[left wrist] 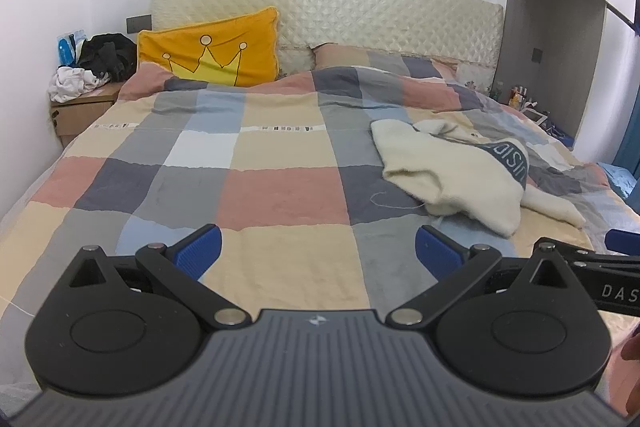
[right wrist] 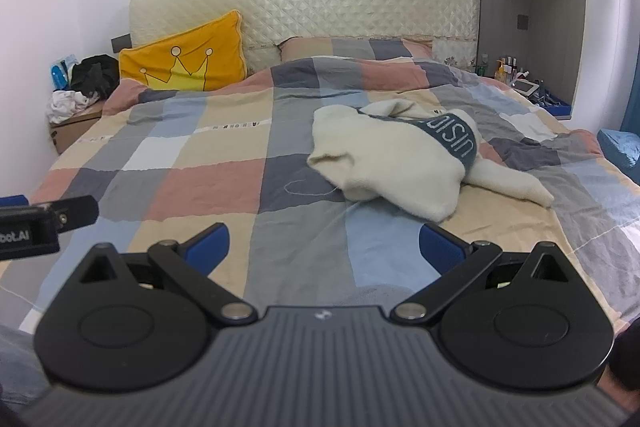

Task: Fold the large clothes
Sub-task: 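Move both grippers toward the crumpled cream sweater on the bed, then close the left gripper on the sweater edge while the right gripper approaches the sweater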

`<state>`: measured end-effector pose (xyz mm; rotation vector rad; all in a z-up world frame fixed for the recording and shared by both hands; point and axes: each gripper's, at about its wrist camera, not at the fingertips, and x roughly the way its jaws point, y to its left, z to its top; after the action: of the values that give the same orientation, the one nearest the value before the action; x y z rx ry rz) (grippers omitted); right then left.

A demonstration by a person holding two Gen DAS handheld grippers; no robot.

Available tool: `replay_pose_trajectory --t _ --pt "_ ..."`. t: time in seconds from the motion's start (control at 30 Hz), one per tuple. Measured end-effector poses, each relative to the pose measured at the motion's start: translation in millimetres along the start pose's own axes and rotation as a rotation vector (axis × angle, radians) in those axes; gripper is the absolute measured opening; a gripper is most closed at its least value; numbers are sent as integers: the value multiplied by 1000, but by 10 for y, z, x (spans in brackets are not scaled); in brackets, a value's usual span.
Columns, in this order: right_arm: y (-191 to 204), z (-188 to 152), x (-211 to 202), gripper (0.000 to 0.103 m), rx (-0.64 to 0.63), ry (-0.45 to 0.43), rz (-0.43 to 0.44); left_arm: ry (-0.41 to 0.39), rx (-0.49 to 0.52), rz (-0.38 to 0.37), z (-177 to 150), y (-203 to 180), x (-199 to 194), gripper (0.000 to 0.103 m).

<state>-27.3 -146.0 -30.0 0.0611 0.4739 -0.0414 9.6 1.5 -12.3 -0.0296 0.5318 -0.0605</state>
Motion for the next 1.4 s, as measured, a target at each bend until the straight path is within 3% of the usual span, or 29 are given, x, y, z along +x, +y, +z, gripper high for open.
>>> replay_pose_trajectory --t 0.4,0.77,1.17,1.4 --pt "19 -20 95 103 7 3 7 3 6 -17 8 17 174 103" --pt "-61 51 411 103 63 0 -14 -11 78 -58 120 -140 682 103" --pt "-45 257 909 103 130 -10 14 17 142 -104 275 -242 1464 103" --pt "-88 460 1313 103 152 -24 22 55 139 -164 507 -290 2237 103"
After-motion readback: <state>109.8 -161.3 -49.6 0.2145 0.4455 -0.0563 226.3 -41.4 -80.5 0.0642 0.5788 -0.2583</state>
